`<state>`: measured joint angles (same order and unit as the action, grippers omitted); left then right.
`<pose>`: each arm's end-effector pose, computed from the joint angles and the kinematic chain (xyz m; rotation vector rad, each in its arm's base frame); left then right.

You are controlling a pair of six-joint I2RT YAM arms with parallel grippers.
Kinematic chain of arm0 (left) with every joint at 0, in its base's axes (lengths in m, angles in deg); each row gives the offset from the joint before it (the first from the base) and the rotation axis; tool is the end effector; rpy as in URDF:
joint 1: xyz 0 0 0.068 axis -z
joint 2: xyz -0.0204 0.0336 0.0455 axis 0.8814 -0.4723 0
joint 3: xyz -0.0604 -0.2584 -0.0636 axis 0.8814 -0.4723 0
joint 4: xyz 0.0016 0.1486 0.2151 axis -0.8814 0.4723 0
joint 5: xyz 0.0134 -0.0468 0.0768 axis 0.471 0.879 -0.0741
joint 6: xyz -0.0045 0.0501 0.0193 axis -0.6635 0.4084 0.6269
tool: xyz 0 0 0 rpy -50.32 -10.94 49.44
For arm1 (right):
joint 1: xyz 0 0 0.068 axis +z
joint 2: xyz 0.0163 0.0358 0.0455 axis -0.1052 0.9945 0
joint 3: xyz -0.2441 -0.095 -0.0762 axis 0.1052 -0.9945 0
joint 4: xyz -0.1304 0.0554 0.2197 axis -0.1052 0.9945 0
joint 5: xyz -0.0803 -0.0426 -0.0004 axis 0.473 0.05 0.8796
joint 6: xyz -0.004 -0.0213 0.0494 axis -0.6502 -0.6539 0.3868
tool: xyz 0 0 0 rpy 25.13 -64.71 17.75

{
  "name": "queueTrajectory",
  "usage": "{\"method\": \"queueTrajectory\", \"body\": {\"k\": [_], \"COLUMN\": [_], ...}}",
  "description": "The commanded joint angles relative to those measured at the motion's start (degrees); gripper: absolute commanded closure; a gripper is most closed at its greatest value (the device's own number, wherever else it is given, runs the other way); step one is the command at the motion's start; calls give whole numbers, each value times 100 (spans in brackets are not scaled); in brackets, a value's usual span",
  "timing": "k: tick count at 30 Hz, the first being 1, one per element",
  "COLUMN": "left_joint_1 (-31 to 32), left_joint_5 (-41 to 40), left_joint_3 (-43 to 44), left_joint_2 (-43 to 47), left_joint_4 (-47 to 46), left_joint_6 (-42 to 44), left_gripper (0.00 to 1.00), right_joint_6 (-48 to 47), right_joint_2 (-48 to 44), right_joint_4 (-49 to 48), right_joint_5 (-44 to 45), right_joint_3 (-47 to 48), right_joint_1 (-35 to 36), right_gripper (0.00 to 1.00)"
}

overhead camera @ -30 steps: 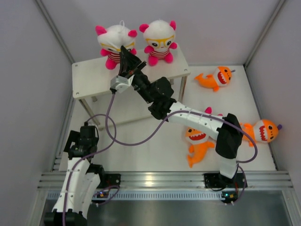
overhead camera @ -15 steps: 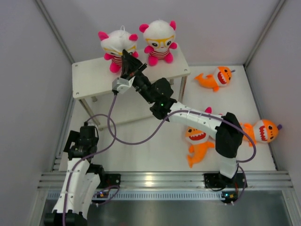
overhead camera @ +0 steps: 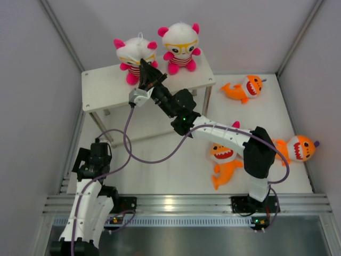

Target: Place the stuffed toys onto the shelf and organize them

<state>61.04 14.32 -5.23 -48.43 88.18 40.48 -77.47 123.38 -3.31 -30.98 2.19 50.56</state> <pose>0.1106 0.0226 0.1993 0.1895 2.5231 0.9652 0.2439 0.3646 0.4194 -0.8526 0.4987 -0.2757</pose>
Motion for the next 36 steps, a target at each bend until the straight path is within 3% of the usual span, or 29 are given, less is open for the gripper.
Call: {"method": "queueTrajectory", "body": {"k": [1, 3, 10, 17, 22, 30, 36], "left_joint_1": [-28, -37, -28, -28, -28, -28, -37], "left_joint_5": [-54, -45, -62, -54, -62, -54, -54], "left_joint_3": [-36, -36, -45, -45, -45, -45, -45], "left_joint_2": [40, 40, 49, 49, 58, 49, 57], "left_joint_4": [-33, -33, -33, -33, -33, -33, -33], "left_joint_6": [-71, -63, -63, -63, -63, -63, -63], "left_gripper": [2, 2, 2, 2, 2, 2, 2], "right_joint_6": [148, 139, 166, 122, 95, 43, 25], "right_joint_2": [-61, -70, -26, -44, -52, -105, -140], "right_joint_4": [-225, -286, -365, -418, -445, -489, -462], "right_joint_5": [-100, -65, -3, 32, 50, 58, 41], "right_joint_3": [34, 8, 43, 69, 95, 60, 34], "right_joint_1": [-61, -61, -61, -70, -70, -70, -61], "right_gripper": [100, 99, 70, 66, 53, 48, 36]}}
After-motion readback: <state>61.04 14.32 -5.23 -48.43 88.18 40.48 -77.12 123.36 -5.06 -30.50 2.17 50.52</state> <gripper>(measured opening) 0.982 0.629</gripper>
